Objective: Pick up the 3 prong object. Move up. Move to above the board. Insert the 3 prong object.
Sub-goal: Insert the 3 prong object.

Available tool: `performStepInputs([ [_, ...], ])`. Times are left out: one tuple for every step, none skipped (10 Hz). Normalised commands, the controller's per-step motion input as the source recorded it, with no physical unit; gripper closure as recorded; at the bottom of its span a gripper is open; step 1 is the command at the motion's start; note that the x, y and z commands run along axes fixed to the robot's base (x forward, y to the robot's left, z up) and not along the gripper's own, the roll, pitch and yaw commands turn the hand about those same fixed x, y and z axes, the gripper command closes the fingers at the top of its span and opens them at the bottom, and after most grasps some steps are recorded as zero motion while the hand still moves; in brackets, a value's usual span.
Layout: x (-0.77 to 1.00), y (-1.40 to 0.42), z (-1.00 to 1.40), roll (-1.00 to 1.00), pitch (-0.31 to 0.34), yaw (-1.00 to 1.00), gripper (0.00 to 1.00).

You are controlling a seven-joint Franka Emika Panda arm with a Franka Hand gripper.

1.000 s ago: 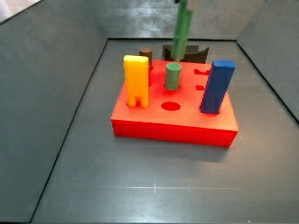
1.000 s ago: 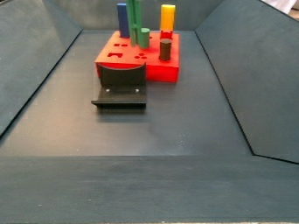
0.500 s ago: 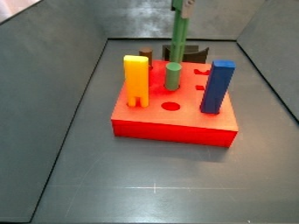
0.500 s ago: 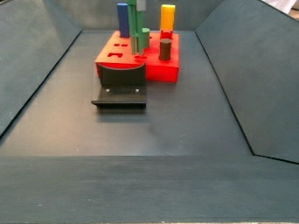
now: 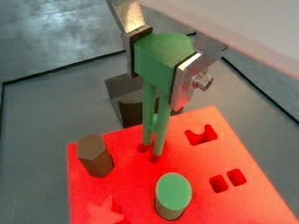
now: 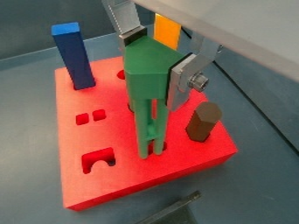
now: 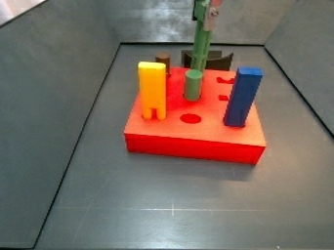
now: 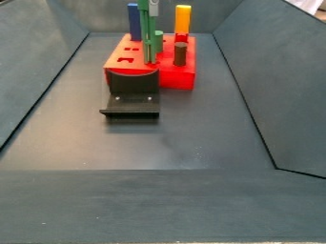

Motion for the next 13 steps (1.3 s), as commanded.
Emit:
performStepInputs([
  [-0.19,-0.27,-0.26,0.0,-0.03,0.0,1.0],
  [-0.22,-0.25,-0.16,0.0,-0.054,0.0,1.0],
  [-0.12,0.0,-0.21,0.0,0.0,0.0,1.0],
  [-0.11,0.32,-0.23,0.01,0.0,0.0,1.0],
  [0.0,0.39,-0.15,0.0,0.016,0.0,1.0],
  [0.02,0.21,-0.12,-0.02,0.05,0.01,1.0],
  [0.1,0.07,-0.16,-0.01,0.054,0.01,1.0],
  [0.28,0.0,-0.28,0.0,0.07,0.0,1.0],
  [0.65,0.0,-0.48,-0.01,0.134,0.0,1.0],
  [0.75,0.07,-0.65,-0.04,0.14,-0.03,1.0],
  [0.33,0.23,-0.42,-0.08,0.0,-0.08,1.0],
  [0.06,0.0,-0.15,-0.04,-0.083,0.0,1.0],
  [0.02,-0.02,0.0,0.03,0.0,0.07,1.0],
])
